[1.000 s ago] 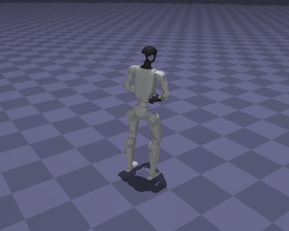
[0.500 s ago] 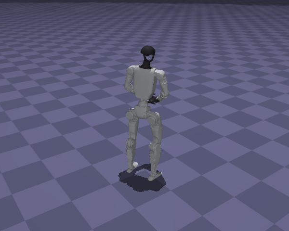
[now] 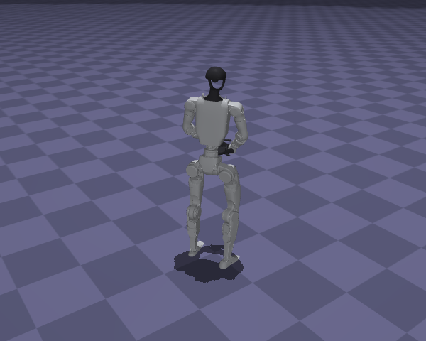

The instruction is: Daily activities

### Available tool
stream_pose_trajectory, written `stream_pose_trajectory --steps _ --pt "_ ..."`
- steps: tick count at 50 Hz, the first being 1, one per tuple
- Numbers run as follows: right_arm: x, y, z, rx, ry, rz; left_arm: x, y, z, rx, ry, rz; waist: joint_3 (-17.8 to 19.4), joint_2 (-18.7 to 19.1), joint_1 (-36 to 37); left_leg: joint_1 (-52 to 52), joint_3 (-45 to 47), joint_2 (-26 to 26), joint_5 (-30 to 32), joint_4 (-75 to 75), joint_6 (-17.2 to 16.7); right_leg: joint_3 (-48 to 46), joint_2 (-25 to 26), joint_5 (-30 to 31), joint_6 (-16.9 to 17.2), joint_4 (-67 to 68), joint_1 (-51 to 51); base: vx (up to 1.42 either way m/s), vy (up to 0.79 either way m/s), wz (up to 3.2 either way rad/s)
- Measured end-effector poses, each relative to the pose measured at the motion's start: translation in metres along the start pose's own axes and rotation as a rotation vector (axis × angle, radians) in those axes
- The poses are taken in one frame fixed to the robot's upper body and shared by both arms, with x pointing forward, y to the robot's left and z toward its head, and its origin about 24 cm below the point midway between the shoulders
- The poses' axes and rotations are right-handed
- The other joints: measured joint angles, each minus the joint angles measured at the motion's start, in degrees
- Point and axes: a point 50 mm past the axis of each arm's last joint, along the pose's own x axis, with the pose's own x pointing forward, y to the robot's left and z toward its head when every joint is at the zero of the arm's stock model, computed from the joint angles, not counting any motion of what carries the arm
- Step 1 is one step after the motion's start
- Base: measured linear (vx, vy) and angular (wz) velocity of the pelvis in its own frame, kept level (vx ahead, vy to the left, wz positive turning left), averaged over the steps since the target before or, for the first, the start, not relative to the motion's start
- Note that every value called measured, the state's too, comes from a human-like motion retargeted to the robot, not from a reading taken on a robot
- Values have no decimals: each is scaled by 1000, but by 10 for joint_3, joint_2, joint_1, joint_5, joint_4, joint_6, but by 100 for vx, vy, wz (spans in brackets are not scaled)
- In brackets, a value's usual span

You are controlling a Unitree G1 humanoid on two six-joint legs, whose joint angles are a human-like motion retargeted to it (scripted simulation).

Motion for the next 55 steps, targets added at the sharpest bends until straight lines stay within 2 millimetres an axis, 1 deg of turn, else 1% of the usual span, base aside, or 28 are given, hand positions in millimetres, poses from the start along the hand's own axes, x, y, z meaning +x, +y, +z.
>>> stream_pose_trajectory --steps 19,30,42,47,50,52,55 --pt "-2 -4 -10 -4 51 7 4 -6 6 168 14 -95 9 1 6 14 -13 1 -9 1 -9 -28 -5 4 -20 17 26 3 2 21" --pt "-5 -5 -14 -39 83 6 2 -3 9 317 28 -129 12 3 7 20 -23 3 -14 1 -16 -47 -5 10 -35 24 43 3 2 24" --pt "-6 -7 -16 -60 96 -7 -1 5 16 499 29 -131 18 3 10 28 -34 5 -17 1 -23 -69 -6 20 -51 32 62 2 2 26" --pt "-7 -8 -15 -93 101 -20 -4 13 20 595 40 -119 22 3 11 31 -40 5 -18 1 -26 -76 -7 26 -59 39 69 2 2 28" --pt "-7 -10 -13 -131 116 -34 -7 23 20 657 70 -103 25 3 12 34 -44 5 -19 2 -26 -80 -8 30 -63 45 73 2 3 29" --pt "-8 -11 -11 -171 135 -52 -12 34 19 698 107 -80 26 4 12 35 -47 5 -18 2 -27 -82 -9 32 -66 48 76 1 3 31" --pt "-9 -14 -7 -239 164 -87 -23 60 13 758 195 -19 29 4 12 37 -52 5 -18 2 -29 -87 -10 37 -72 53 80 1 3 32"
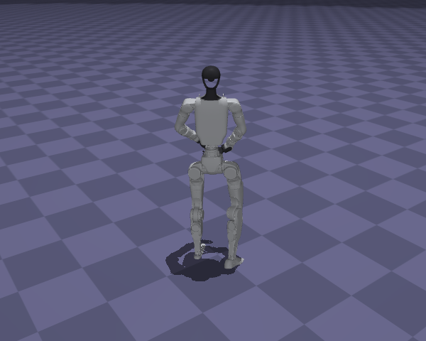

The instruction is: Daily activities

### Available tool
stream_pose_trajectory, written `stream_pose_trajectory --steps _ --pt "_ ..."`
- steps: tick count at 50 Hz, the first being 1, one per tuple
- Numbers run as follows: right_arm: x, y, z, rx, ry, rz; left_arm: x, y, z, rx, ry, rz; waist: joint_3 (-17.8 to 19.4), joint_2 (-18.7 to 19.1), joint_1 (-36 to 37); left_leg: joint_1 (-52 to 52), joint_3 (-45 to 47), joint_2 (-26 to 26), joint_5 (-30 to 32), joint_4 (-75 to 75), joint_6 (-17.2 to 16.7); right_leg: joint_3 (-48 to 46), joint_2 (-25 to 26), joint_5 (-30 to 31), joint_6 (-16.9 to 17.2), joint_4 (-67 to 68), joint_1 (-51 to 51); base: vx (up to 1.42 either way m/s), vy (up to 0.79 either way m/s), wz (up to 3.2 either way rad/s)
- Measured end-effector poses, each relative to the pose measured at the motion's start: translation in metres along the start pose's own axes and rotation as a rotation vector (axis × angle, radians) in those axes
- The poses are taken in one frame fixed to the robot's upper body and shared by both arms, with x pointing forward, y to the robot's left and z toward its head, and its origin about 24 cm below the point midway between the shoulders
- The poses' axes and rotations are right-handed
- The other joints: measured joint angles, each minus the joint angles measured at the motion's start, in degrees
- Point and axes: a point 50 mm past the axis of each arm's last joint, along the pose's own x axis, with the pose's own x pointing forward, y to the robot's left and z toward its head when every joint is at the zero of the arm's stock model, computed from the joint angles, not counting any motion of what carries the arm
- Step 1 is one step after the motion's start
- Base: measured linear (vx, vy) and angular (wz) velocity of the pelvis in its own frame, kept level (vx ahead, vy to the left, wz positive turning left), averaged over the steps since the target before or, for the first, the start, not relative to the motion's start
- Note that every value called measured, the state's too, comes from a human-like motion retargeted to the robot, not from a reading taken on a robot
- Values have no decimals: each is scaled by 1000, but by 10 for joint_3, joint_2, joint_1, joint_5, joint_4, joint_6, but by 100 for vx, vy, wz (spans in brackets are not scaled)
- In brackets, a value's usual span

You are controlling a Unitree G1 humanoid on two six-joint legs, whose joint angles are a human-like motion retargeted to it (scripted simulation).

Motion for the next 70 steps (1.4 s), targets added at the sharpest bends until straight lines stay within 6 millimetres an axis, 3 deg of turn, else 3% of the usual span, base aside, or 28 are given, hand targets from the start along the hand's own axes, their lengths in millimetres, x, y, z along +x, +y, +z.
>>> stream_pose_trajectory --steps 5,14,26,32,41,55,59,64,67,70 --pt "-2 -7 14 -145 44 -82 -23 13 -52 43 223 34 5 0 -1 2 -7 0 1 0 -5 -8 -1 8 -8 5 8 1 3 33" --pt "-7 -23 53 -415 91 -305 -40 -12 -97 25 412 14 12 -1 -6 6 -21 -1 2 0 -15 -20 0 23 -22 7 25 1 3 33" --pt "-54 -68 18 -489 207 -735 -71 -63 -150 -101 655 -1 26 3 -16 12 -36 -2 -1 9 -26 -34 3 42 -32 5 53 1 3 31" --pt "-78 -83 -10 -443 254 -912 -79 -78 -159 -168 706 18 34 6 -17 14 -43 -4 -5 18 -32 -42 4 47 -34 6 67 0 2 29" --pt "-95 -89 -46 -350 304 -1021 -77 -71 -159 -239 691 99 44 10 -17 16 -56 -6 -8 27 -41 -55 3 53 -37 13 83 0 1 29" --pt "-110 -91 -56 -326 247 -1140 -70 -56 -148 -239 604 178 57 18 -25 20 -74 -11 -7 34 -57 -61 -1 70 -43 38 94 -1 2 28" --pt "-126 -95 -42 -367 166 -1244 -72 -56 -146 -218 571 201 61 21 -28 21 -78 -14 -5 35 -62 -58 -3 74 -46 48 93 -3 3 26" --pt "-156 -93 8 -550 -22 -1371 -92 -63 -148 -170 526 218 67 27 -29 21 -83 -18 0 33 -67 -55 -5 75 -50 57 92 -5 2 25" --pt "-163 -78 46 -749 -138 -1346 -95 -43 -127 -73 385 248 67 28 -31 21 -87 -20 4 32 -70 -53 -6 75 -55 61 93 -7 1 26" --pt "-159 -48 85 -1002 -220 -1205 -96 -18 -91 51 205 246 62 27 -31 23 -91 -22 9 31 -75 -55 -6 77 -61 64 96 -8 1 31"
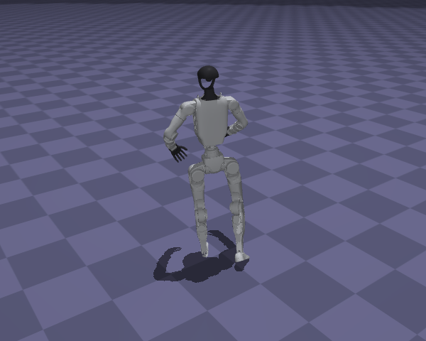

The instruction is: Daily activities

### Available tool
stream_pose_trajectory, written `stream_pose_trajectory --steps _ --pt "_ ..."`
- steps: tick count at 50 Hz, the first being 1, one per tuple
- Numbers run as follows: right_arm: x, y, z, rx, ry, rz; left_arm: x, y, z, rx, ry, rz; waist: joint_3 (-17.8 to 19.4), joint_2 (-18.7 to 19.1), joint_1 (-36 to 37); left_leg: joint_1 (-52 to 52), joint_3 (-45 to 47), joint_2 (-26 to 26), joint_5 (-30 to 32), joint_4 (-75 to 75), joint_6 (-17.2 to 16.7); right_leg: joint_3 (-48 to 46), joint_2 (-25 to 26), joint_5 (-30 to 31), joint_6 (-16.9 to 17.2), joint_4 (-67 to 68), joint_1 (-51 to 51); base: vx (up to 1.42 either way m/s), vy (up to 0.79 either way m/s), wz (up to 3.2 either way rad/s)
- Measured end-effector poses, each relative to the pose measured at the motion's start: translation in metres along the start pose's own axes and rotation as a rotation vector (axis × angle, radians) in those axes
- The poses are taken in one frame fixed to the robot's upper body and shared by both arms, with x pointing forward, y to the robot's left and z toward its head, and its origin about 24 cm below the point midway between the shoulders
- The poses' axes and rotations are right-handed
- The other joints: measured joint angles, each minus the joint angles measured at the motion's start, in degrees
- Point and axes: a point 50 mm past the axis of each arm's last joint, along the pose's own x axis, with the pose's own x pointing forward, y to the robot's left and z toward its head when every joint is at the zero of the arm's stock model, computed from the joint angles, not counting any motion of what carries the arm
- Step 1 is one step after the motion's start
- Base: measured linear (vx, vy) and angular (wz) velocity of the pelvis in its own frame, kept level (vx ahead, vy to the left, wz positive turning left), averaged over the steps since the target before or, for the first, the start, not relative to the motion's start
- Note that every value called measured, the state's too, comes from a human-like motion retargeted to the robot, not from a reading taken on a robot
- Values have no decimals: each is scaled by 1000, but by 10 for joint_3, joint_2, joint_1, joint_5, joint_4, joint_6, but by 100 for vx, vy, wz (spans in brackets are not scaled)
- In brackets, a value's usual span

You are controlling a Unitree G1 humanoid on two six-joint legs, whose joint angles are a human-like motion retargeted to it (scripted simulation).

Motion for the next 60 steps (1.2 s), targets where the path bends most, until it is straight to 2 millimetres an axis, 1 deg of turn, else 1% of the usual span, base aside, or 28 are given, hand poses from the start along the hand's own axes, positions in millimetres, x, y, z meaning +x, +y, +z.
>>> stream_pose_trajectory --steps 1,3,6,9,11,13,15,17,18,20,23,25,27,30,37,40,43,47,50,55,60 --pt "1 -4 19 -43 -88 47 -1 11 14 37 -68 2 -2 0 -1 1 -1 -1 2 0 -2 0 0 2 0 1 1 -8 1 37" --pt "0 -6 59 -136 -256 155 -4 28 43 120 -195 -11 -9 -2 -2 2 -5 -3 7 0 -5 -5 -1 5 -4 2 5 -8 1 42" --pt "-12 -7 131 -296 -530 328 -7 58 90 275 -358 -23 -18 -5 -5 2 -12 -4 14 0 -9 -10 0 14 -6 4 10 -7 2 47" --pt "-38 -3 206 -489 -817 458 -8 84 134 460 -474 -22 -31 -7 -7 0 -24 -5 22 0 -10 -18 3 24 -11 1 16 -7 1 51" --pt "-63 2 252 -625 -1018 497 -7 102 162 591 -528 -4 -40 -9 -8 -3 -33 -5 27 0 -12 -24 6 30 -15 -2 19 -6 0 50" --pt "-91 8 293 -754 -1217 498 -5 117 190 720 -574 25 -46 -9 -7 -6 -41 -6 31 1 -13 -30 9 36 -19 -5 21 -6 1 48" --pt "-118 14 326 -866 -1402 471 -4 130 218 834 -621 60 -50 -8 -5 -10 -50 -8 34 4 -13 -34 10 41 -20 -5 22 -7 3 47" --pt "-142 21 352 -944 -1559 433 -3 137 244 917 -674 93 -50 -6 -2 -15 -57 -11 36 8 -13 -36 10 44 -20 -3 22 -7 3 44" --pt "-152 24 363 -969 -1625 416 -4 139 256 945 -704 107 -49 -6 -1 -16 -59 -12 37 10 -13 -37 10 46 -20 -2 23 -7 3 43" --pt "-167 30 378 -996 -1723 397 -5 136 275 978 -768 118 -48 -5 1 -19 -65 -17 40 13 -13 -43 9 47 -20 0 25 -7 2 45" --pt "-178 37 392 -991 -1798 391 -8 129 294 969 -859 110 -43 -6 1 -22 -71 -21 44 14 -13 -47 9 51 -21 0 27 -6 2 39" --pt "-179 39 396 -963 -1812 397 -11 123 300 932 -910 94 -39 -7 1 -23 -73 -23 47 14 -13 -49 10 55 -21 0 28 -5 2 34" --pt "-176 39 397 -925 -1806 415 -13 118 302 869 -950 74 -36 -8 1 -24 -75 -24 49 14 -13 -50 11 59 -21 0 29 -4 2 29" --pt "-169 40 391 -849 -1775 469 -17 111 299 750 -987 44 -34 -7 2 -26 -76 -24 53 12 -13 -48 16 67 -20 -3 28 -3 3 25" --pt "-146 41 367 -630 -1621 628 -18 104 284 472 -996 3 -27 -8 4 -25 -82 -26 65 1 -13 -52 24 86 -20 -14 34 -1 2 32" --pt "-139 43 359 -536 -1560 692 -18 102 279 389 -988 -20 -26 -6 4 -23 -83 -27 71 -4 -13 -53 26 95 -20 -17 37 -1 2 30" --pt "-134 44 354 -466 -1514 742 -17 99 277 347 -978 -65 -26 -4 2 -20 -87 -30 77 -9 -13 -58 26 100 -21 -19 41 -2 1 34" --pt "-134 47 353 -417 -1488 794 -16 91 278 344 -971 -143 -29 2 -5 -16 -91 -34 83 -12 -13 -62 26 107 -21 -17 47 -3 1 32" --pt "-139 49 359 -410 -1510 813 -19 86 286 388 -985 -196 -32 7 -11 -15 -90 -32 86 -12 -13 -58 30 115 -20 -16 48 -5 2 23" --pt "-149 56 372 -440 -1564 819 -26 79 311 529 -1047 -230 -33 13 -20 -15 -92 -34 91 -9 -13 -59 33 127 -20 -13 51 -5 2 28" --pt "-153 66 377 -506 -1591 833 -35 80 337 664 -1115 -203 -25 26 -32 -13 -95 -40 99 -5 -13 -60 33 140 -20 -6 54 -5 2 34"
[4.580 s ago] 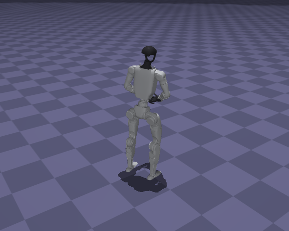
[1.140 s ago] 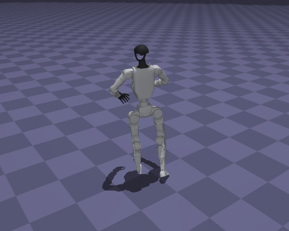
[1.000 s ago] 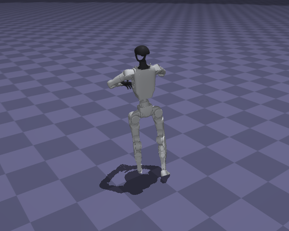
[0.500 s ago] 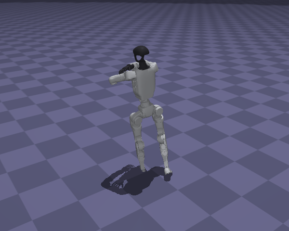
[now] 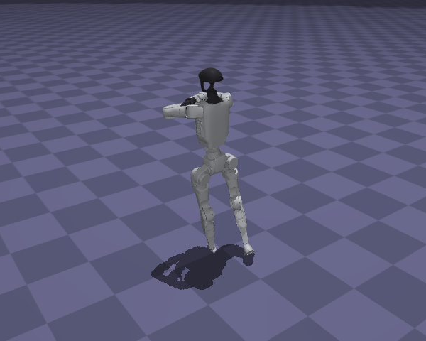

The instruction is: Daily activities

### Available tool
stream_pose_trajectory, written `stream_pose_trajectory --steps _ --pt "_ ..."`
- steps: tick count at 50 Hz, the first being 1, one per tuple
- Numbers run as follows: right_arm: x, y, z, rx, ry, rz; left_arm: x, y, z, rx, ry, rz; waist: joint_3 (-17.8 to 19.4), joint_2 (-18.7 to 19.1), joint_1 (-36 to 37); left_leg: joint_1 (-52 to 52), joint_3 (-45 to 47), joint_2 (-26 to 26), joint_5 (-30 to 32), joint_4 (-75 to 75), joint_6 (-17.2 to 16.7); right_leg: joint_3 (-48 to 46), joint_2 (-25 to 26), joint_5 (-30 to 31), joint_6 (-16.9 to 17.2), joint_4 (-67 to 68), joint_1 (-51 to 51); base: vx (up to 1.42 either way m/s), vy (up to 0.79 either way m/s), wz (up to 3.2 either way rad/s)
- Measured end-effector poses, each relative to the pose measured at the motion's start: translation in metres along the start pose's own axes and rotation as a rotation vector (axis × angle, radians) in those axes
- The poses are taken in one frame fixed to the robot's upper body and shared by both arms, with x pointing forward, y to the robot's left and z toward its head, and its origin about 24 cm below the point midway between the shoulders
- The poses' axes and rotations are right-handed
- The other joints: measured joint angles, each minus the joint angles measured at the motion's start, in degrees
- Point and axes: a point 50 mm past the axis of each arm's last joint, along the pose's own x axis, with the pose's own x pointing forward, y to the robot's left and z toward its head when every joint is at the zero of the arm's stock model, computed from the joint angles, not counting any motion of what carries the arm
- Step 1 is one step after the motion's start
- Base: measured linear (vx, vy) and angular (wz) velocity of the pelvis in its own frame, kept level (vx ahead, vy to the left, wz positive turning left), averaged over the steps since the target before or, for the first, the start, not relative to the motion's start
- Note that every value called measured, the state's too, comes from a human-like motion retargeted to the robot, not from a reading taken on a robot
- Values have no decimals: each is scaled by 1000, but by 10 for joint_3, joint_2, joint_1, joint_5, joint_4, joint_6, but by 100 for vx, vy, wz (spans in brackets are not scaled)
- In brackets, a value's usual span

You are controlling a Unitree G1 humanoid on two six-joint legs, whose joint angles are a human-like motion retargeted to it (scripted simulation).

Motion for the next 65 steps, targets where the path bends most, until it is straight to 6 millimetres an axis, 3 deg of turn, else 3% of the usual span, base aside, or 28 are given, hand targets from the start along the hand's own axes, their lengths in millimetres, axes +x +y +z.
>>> stream_pose_trajectory --steps 13,27,37,42,48,56,61,65 --pt "-2 -5 -3 -71 6 -40 12 14 15 159 -67 16 12 -1 -5 8 -2 -11 19 0 0 3 1 34 1 14 5 -4 2 29" --pt "-3 -7 -10 125 -4 -110 13 7 25 89 -125 -16 23 -5 -5 8 -3 -20 36 4 0 17 0 85 19 33 -3 -3 2 25" --pt "-12 -22 -12 352 -64 -209 -32 2 -3 -165 -15 169 35 -29 7 7 -3 -37 47 11 0 65 -8 150 72 56 -25 0 5 30" --pt "-29 -14 -25 535 -44 -211 -65 -9 -26 -284 104 271 45 -43 12 9 -6 -49 51 12 0 76 -10 153 83 69 -27 6 1 30" --pt "-61 17 -52 784 48 -152 -108 -49 -62 -444 332 283 54 -58 14 9 -4 -63 53 15 0 89 -12 153 99 86 -31 7 0 27" --pt "-128 76 -96 1012 294 -233 -156 -138 -95 -682 658 64 61 -71 7 7 6 -86 59 18 0 115 -16 153 131 115 -45 8 1 23" --pt "-173 124 -119 1116 498 -385 -180 -192 -102 -783 832 -83 62 -80 0 4 13 -100 64 18 0 135 -18 153 149 135 -59 7 0 15" --pt "-210 179 -133 1213 729 -511 -195 -236 -102 -875 959 -171 60 -86 -3 2 18 -110 67 18 0 147 -20 153 157 146 -68 6 0 10"
